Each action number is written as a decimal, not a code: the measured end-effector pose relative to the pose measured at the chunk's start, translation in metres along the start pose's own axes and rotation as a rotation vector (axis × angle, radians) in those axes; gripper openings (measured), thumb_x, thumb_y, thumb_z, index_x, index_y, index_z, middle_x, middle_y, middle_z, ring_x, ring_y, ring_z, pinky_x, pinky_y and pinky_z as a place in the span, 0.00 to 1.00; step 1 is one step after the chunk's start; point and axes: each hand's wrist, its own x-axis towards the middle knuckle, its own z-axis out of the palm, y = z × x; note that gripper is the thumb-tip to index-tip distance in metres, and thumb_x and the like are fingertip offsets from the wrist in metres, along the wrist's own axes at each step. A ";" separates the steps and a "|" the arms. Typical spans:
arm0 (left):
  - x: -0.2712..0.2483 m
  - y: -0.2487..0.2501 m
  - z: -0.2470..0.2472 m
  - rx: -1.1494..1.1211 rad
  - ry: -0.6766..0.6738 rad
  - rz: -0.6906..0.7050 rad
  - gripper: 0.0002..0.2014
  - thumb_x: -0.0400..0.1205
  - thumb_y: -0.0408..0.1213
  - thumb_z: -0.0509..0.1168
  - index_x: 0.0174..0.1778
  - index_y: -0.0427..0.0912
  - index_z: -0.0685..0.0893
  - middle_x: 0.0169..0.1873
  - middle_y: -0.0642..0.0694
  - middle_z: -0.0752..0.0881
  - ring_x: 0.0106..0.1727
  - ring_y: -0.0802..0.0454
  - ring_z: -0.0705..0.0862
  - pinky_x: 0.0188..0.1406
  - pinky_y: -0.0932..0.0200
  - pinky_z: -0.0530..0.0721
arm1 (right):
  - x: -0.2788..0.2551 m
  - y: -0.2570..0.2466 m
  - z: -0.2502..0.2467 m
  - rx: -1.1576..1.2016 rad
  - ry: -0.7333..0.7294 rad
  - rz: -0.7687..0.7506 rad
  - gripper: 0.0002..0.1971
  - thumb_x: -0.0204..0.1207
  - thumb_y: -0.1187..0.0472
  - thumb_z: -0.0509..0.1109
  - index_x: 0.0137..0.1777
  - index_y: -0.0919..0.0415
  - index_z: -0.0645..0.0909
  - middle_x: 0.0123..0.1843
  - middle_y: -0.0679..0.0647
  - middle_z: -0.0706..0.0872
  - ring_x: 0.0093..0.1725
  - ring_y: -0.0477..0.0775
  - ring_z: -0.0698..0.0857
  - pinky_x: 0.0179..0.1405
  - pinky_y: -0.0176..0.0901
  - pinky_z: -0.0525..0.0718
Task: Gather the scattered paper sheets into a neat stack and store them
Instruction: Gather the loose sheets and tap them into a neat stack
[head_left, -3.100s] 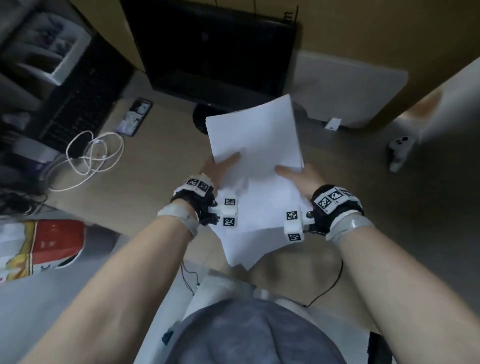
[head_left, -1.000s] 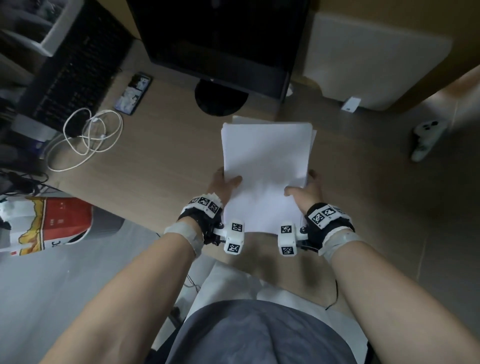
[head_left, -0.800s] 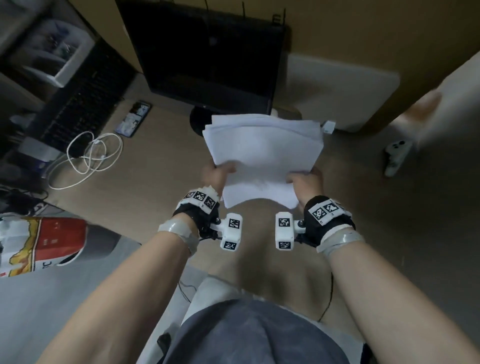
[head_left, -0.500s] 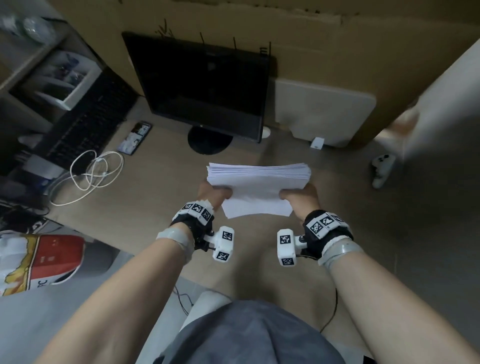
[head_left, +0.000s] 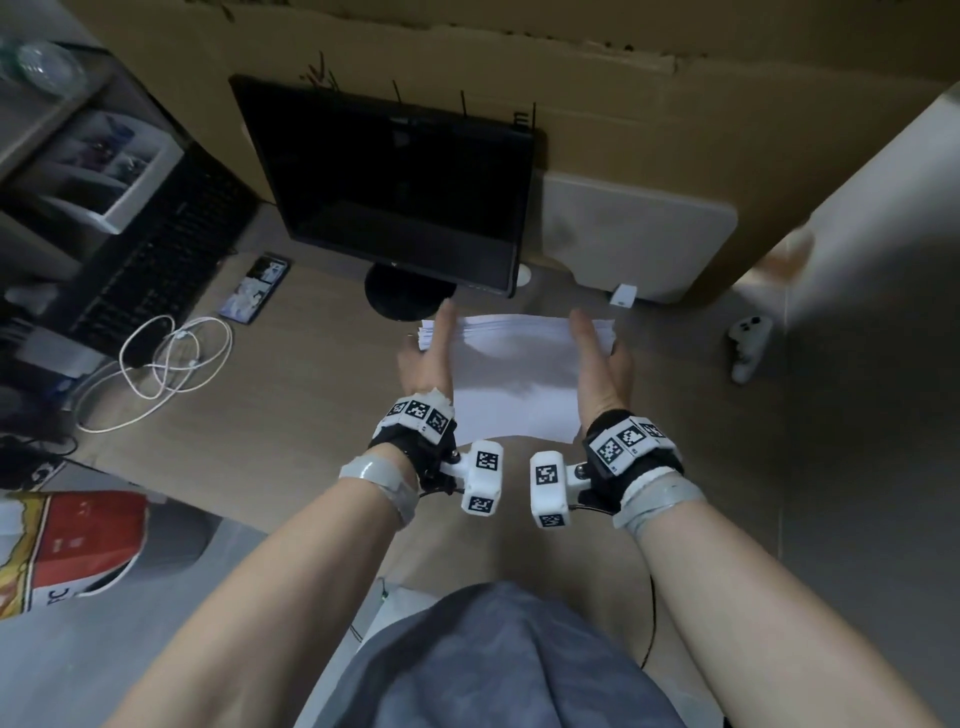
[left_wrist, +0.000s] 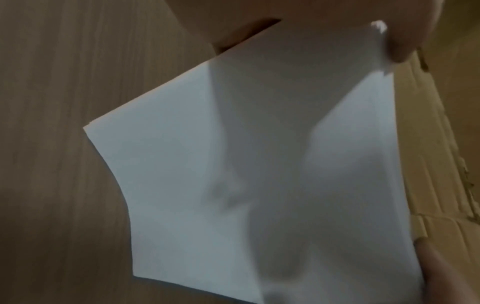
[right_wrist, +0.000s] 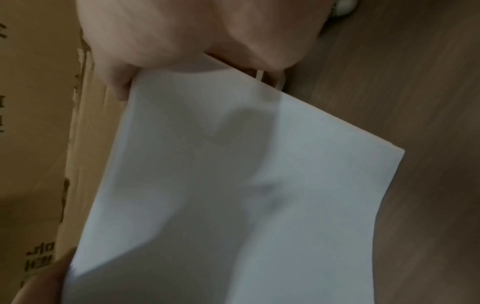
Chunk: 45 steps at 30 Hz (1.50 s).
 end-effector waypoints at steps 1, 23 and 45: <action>-0.001 0.000 0.001 0.000 0.022 -0.008 0.43 0.71 0.62 0.71 0.78 0.42 0.69 0.70 0.43 0.77 0.71 0.43 0.76 0.72 0.46 0.71 | 0.001 0.001 -0.001 -0.020 0.003 0.009 0.31 0.63 0.33 0.75 0.60 0.52 0.82 0.55 0.49 0.88 0.54 0.52 0.87 0.63 0.55 0.83; 0.007 -0.005 -0.009 0.212 -0.093 0.003 0.09 0.63 0.19 0.61 0.36 0.32 0.80 0.27 0.43 0.79 0.32 0.45 0.77 0.30 0.61 0.74 | 0.002 0.012 -0.011 -0.241 -0.069 0.098 0.08 0.61 0.78 0.70 0.34 0.65 0.82 0.35 0.56 0.82 0.35 0.54 0.78 0.32 0.40 0.75; 0.065 -0.010 -0.020 0.315 -0.126 0.100 0.10 0.66 0.19 0.63 0.42 0.20 0.83 0.34 0.39 0.83 0.34 0.46 0.80 0.33 0.59 0.79 | 0.007 0.010 0.025 -0.245 0.007 -0.012 0.20 0.61 0.84 0.63 0.23 0.57 0.68 0.24 0.49 0.73 0.23 0.47 0.71 0.21 0.31 0.67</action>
